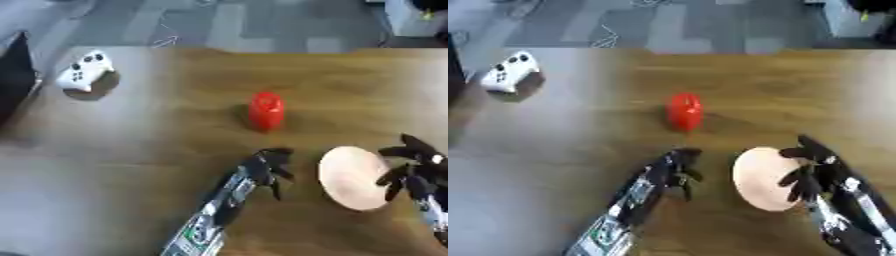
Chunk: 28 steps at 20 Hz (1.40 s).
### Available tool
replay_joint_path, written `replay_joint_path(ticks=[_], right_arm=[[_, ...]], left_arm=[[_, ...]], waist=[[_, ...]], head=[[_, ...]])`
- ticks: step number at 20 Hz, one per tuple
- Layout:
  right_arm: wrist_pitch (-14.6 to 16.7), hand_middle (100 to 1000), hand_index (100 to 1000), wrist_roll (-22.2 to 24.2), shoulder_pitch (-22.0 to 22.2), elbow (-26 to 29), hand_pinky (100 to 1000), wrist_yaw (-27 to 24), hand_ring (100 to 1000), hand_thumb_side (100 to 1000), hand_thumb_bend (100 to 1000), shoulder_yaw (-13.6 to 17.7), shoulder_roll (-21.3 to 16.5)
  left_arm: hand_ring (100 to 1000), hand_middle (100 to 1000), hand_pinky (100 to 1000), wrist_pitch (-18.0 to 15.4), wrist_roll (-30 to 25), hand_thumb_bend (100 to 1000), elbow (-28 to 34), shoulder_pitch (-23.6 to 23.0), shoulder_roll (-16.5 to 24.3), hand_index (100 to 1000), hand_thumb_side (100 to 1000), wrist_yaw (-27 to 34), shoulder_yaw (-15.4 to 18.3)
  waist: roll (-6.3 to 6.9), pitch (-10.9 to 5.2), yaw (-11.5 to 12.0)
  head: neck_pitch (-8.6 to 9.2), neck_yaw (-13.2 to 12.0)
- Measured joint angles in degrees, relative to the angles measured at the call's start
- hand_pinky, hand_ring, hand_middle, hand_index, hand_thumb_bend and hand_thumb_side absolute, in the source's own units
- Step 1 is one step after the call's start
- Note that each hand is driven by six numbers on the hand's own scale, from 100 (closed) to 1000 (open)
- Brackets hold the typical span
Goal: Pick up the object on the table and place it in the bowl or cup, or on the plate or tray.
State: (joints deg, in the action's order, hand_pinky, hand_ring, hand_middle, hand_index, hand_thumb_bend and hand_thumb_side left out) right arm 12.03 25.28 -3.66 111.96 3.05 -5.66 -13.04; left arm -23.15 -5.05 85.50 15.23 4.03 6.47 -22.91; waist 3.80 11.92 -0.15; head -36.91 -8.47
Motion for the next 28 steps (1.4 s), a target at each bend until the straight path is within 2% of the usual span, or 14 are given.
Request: replay_joint_path(ticks=[1, 2, 4, 7, 11, 19, 22, 24, 28], right_arm=[[0.13, 765, 1000, -0.18, 0.0, 0.0, 406, -0.2, 564, 763, 100, 0.1, 0.01], [0.28, 758, 1000, -0.44, 0.0, 0.0, 402, -0.44, 559, 838, 100, 0.24, 0.04], [0.64, 736, 1000, -1.0, 0.0, 0.0, 392, -0.93, 553, 902, 100, 0.32, 0.09], [1.29, 698, 1000, -1.76, 0.0, 0.0, 403, -1.42, 543, 984, 100, 0.42, 0.31], [2.15, 632, 1000, -1.58, 0.0, 0.0, 483, -1.18, 576, 971, 100, 0.58, 0.44], [3.1, 655, 1000, -0.1, 0.0, -0.16, 477, -0.99, 613, 928, 100, 0.5, 0.46], [3.07, 660, 1000, 0.5, 0.01, -0.16, 483, -1.21, 620, 915, 100, 0.42, 0.46], [2.96, 659, 1000, 0.7, 0.03, -0.17, 485, -1.4, 616, 919, 100, 0.43, 0.46], [2.85, 657, 1000, 0.96, 0.1, -0.41, 483, -1.43, 607, 920, 100, 0.48, 0.46]], left_arm=[[674, 833, 383, 0.0, 0.0, 282, -0.05, 0.0, 0.01, 789, 977, 0.0, 0.0], [674, 833, 383, 0.0, 0.0, 282, -0.05, 0.0, 0.02, 789, 976, 0.0, 0.0], [675, 833, 383, 0.0, 0.0, 281, -0.05, 0.0, 0.02, 789, 974, 0.0, 0.0], [675, 833, 383, 0.0, 0.0, 283, -0.05, 0.0, 0.03, 790, 976, 0.0, 0.0], [677, 834, 384, 0.0, 0.0, 282, -0.06, 0.0, 0.03, 792, 976, 0.0, 0.0], [683, 838, 391, 0.01, 0.01, 279, -0.07, 0.0, 0.03, 800, 978, -0.12, 0.01], [717, 853, 421, 0.06, 0.04, 238, -0.14, 0.11, 0.08, 852, 974, -0.66, 0.21], [719, 848, 421, 0.48, 0.49, 206, -0.56, 1.39, 0.78, 874, 937, -2.13, 1.33], [730, 851, 425, 1.41, 3.8, 154, -1.21, 6.86, 3.64, 922, 853, -7.29, 5.63]], waist=[[-0.01, 0.02, 0.06], [-0.03, 0.03, 0.11], [-0.08, 0.04, 0.2], [-0.18, 0.04, 0.25], [-0.18, 0.04, 0.55], [-0.2, 0.04, 0.62], [-0.25, 0.01, 0.62], [-0.24, -0.08, 0.63], [0.27, -0.53, 0.86]], head=[[0.79, -0.46], [2.07, -1.1], [4.46, -2.17], [5.84, -2.65], [5.84, -2.65], [5.81, -2.64], [5.79, -2.64], [5.74, -2.64], [5.68, -2.57]])
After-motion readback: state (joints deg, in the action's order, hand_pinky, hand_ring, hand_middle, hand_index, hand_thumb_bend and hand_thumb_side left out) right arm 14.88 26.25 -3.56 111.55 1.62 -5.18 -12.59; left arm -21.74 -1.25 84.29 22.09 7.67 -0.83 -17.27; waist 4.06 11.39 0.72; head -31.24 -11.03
